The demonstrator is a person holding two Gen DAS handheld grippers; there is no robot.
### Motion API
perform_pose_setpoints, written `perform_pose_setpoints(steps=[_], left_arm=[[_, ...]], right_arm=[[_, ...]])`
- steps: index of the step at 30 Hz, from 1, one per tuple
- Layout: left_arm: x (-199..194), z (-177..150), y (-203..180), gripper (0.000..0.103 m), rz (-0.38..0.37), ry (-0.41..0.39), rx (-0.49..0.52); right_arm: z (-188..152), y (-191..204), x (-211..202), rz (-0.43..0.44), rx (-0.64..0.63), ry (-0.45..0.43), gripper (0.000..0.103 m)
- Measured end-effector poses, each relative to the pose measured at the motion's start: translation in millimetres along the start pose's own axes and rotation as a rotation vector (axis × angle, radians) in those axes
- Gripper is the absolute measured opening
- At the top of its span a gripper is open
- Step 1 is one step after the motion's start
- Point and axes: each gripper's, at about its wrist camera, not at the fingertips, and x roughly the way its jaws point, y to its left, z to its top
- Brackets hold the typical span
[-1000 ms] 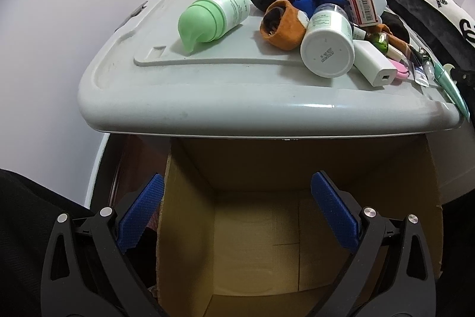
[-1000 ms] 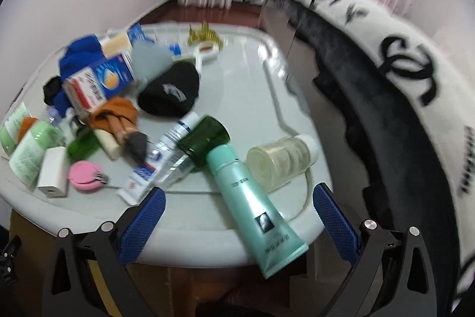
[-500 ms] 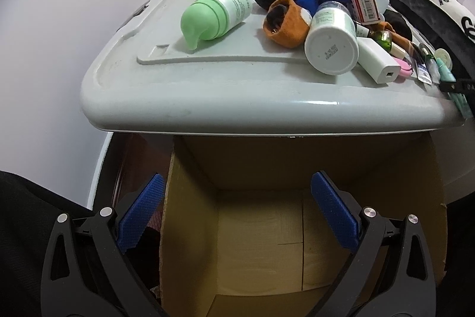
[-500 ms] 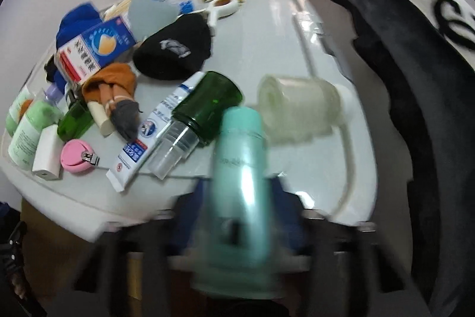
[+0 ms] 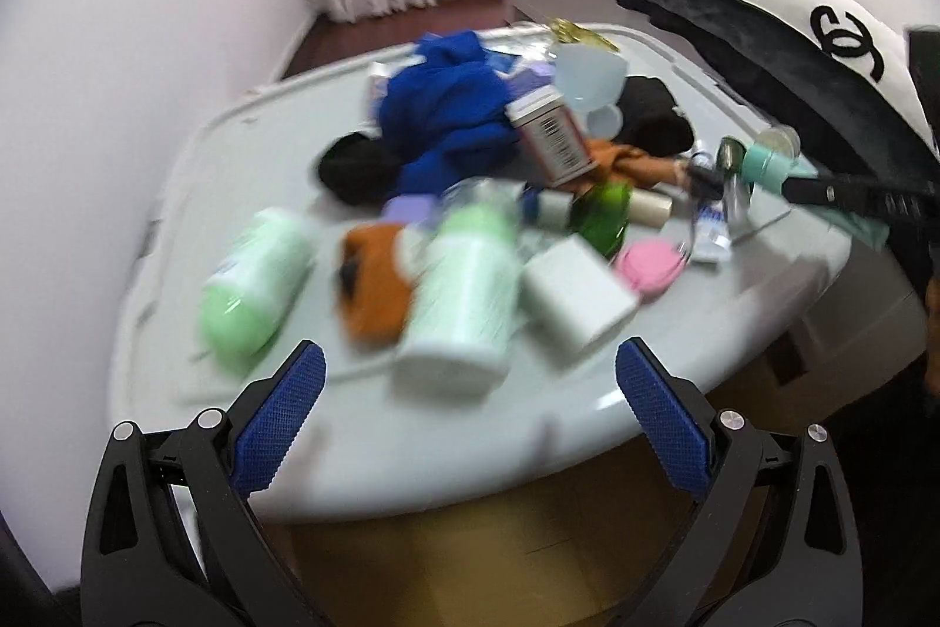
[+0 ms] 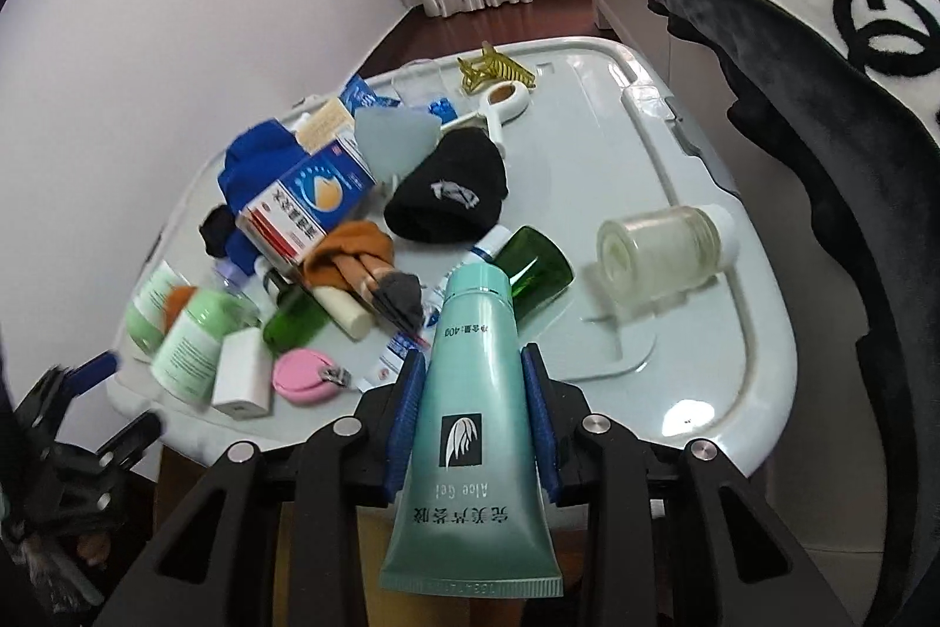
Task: Collect trash
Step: 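Grasp the teal tube with the right tool while the left tool reaches for the green-capped bottle, then drop the teal tube and green-capped bottle into the cardboard box with both tools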
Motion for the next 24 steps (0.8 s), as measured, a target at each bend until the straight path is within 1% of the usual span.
perform_pose_setpoints(steps=[2, 5, 8, 10, 11, 12, 13, 14, 15, 17, 18, 19, 20, 21, 24], left_arm=[[11.9, 12.1, -1.5, 0.097, -0.027, 0.029, -0.005], [19.7, 19.6, -2.9, 0.096, -0.055, 0.032, 0.023], [28.3, 21.6, -6.5, 0.094, -0.049, 0.04, 0.099], [37.6, 18.4, -8.0, 0.093, -0.079, 0.077, 0.148], [42.2, 16.9, -9.5, 0.088, -0.089, 0.093, 0.174], [46.2, 14.4, -11.1, 0.086, -0.089, 0.098, 0.21], [47.0, 14.2, -10.5, 0.086, -0.103, 0.088, 0.222], [48.3, 16.4, -6.3, 0.083, -0.117, 0.088, 0.215], [49.2, 19.4, -0.8, 0.074, -0.132, 0.09, 0.198], [51.3, 24.4, 13.6, 0.07, -0.168, 0.1, 0.152], [53.6, 24.9, 21.9, 0.07, -0.185, 0.108, 0.136], [55.1, 24.0, 26.2, 0.07, -0.184, 0.11, 0.136], [58.4, 20.8, 28.1, 0.07, -0.152, 0.123, 0.165], [59.5, 17.9, 26.6, 0.07, -0.138, 0.124, 0.193], [57.4, 8.3, 10.4, 0.07, -0.098, 0.117, 0.284]], right_arm=[[2.1, -3.8, 2.6, 0.012, 0.015, 0.003, 0.034], [3.2, -8.4, 3.5, 0.028, 0.037, 0.004, 0.034], [4.0, -11.1, 0.9, 0.043, 0.061, -0.001, 0.034], [6.1, -13.2, -0.3, 0.062, 0.087, -0.007, 0.034], [6.7, -13.3, -1.1, 0.061, 0.09, -0.011, 0.034], [7.3, -12.9, -1.6, 0.056, 0.089, -0.015, 0.034], [7.7, -11.9, -1.7, 0.052, 0.086, -0.018, 0.034], [7.6, -11.3, -1.6, 0.051, 0.084, -0.017, 0.034], [7.6, -11.4, -1.3, 0.05, 0.082, -0.016, 0.034], [7.0, -11.4, -0.6, 0.051, 0.08, -0.012, 0.034], [7.0, -11.4, -0.6, 0.052, 0.079, -0.011, 0.034], [7.0, -11.1, -0.8, 0.051, 0.078, -0.012, 0.034], [7.3, -11.4, -1.3, 0.051, 0.078, -0.015, 0.034], [7.7, -10.7, -1.7, 0.049, 0.077, -0.019, 0.034], [8.6, -9.6, -0.9, 0.051, 0.076, -0.019, 0.034]])
